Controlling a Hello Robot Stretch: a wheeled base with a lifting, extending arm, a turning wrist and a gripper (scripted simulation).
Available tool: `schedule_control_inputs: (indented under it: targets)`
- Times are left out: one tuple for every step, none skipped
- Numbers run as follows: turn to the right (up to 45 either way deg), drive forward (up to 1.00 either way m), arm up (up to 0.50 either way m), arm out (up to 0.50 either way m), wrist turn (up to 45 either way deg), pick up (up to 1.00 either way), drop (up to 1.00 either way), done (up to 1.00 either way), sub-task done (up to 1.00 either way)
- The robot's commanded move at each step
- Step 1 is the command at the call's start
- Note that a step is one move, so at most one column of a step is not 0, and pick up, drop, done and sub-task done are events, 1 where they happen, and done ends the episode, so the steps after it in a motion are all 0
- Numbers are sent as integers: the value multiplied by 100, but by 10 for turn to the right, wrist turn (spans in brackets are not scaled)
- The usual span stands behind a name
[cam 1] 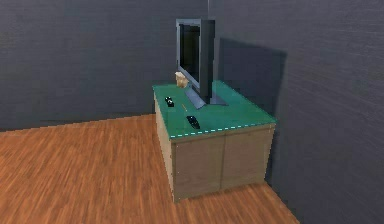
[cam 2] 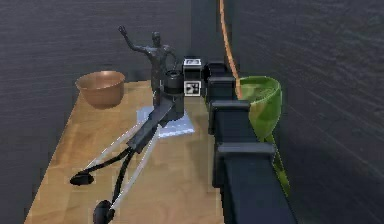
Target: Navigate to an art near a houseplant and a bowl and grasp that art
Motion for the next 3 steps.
schedule_control_inputs:
  targets:
    - [0,0,0,0,450,0,0,0,0]
    - [0,0,0,0,420,0,0,0,0]
    - [0,0,-10,0,0,0,0,0,0]
